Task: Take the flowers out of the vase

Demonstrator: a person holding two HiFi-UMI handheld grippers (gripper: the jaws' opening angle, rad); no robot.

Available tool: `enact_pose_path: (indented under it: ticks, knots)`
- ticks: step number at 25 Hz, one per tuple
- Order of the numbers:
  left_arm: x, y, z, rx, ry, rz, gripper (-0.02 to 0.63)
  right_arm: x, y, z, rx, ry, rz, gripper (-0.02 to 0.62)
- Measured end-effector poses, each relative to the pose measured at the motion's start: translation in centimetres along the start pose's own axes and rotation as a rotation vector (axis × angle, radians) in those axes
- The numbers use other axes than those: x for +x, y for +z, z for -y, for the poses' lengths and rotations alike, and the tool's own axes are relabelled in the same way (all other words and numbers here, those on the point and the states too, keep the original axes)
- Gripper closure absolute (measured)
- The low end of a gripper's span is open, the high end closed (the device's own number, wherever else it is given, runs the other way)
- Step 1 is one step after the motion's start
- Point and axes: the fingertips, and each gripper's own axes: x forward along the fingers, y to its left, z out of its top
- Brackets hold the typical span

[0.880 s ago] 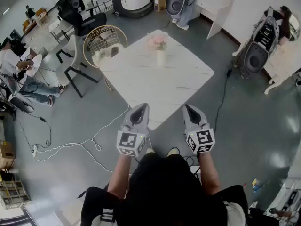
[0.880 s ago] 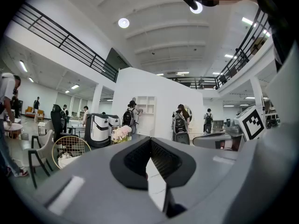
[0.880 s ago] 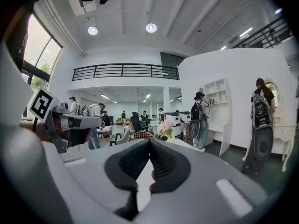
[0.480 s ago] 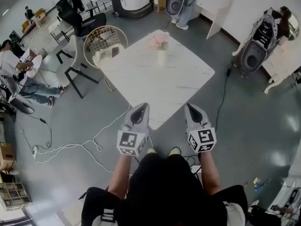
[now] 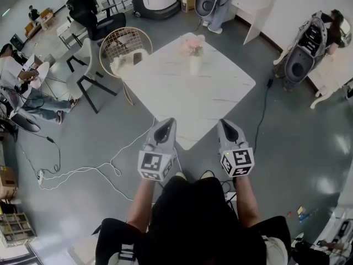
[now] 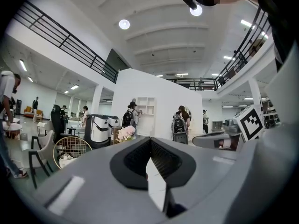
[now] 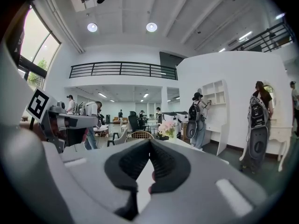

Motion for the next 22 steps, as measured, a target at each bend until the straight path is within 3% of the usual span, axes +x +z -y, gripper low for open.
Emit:
enact_pose_path:
  ticks: [11, 22]
  knots:
    - [1.4, -1.0, -3.0, -0.01, 0.002, -0.012, 0.598, 3.4, -1.2, -0.7, 0.006, 0.005, -0.03, 0.592]
    - [9.4, -1.5, -6.6, -0.007, 0.044, -0.018, 0.599, 11.7, -0.6, 4.6, 0.005, 0.038, -0.029, 0.592]
